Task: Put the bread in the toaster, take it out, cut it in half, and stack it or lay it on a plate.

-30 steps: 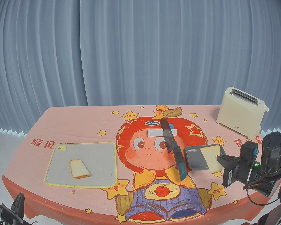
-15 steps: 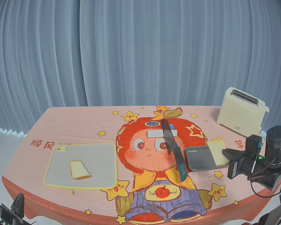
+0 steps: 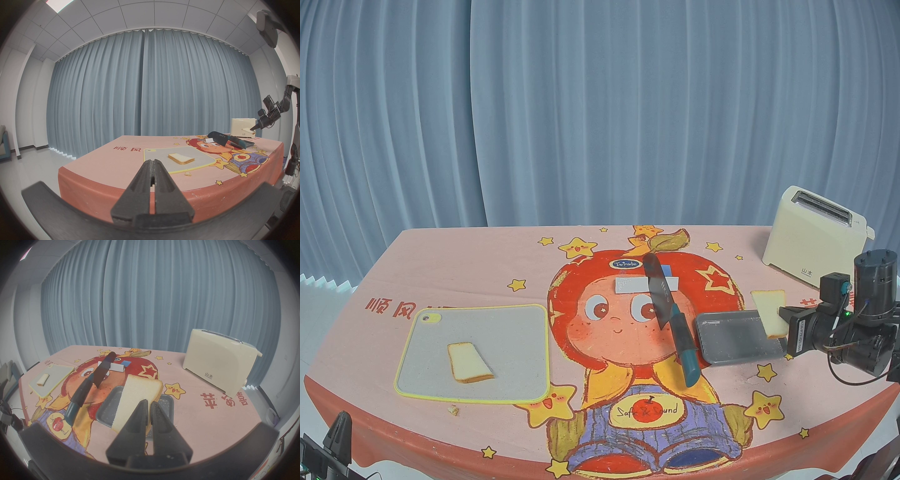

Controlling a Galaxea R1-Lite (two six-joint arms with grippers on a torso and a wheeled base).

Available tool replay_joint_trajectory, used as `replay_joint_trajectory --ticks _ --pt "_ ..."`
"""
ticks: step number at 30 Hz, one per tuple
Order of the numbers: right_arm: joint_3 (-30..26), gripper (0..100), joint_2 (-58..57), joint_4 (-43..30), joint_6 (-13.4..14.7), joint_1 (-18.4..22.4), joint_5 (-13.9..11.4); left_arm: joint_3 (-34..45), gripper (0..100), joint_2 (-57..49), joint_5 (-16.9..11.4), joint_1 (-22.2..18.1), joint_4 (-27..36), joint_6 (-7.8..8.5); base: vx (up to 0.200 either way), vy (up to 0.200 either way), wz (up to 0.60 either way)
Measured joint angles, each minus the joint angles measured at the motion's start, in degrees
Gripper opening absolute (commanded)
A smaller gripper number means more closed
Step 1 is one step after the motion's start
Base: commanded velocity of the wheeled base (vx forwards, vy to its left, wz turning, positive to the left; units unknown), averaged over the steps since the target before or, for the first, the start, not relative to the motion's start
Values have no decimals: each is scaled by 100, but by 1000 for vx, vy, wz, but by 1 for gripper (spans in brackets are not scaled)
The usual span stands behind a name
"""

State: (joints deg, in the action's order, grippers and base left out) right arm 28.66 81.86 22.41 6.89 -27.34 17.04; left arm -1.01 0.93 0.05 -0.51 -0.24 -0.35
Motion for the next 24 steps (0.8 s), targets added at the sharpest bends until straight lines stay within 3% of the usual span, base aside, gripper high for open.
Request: replay_joint_trajectory --ticks 24 --pt "319 0 1154 9 411 65 -10 0 0 0 -2 0 2 11 0 0 0"
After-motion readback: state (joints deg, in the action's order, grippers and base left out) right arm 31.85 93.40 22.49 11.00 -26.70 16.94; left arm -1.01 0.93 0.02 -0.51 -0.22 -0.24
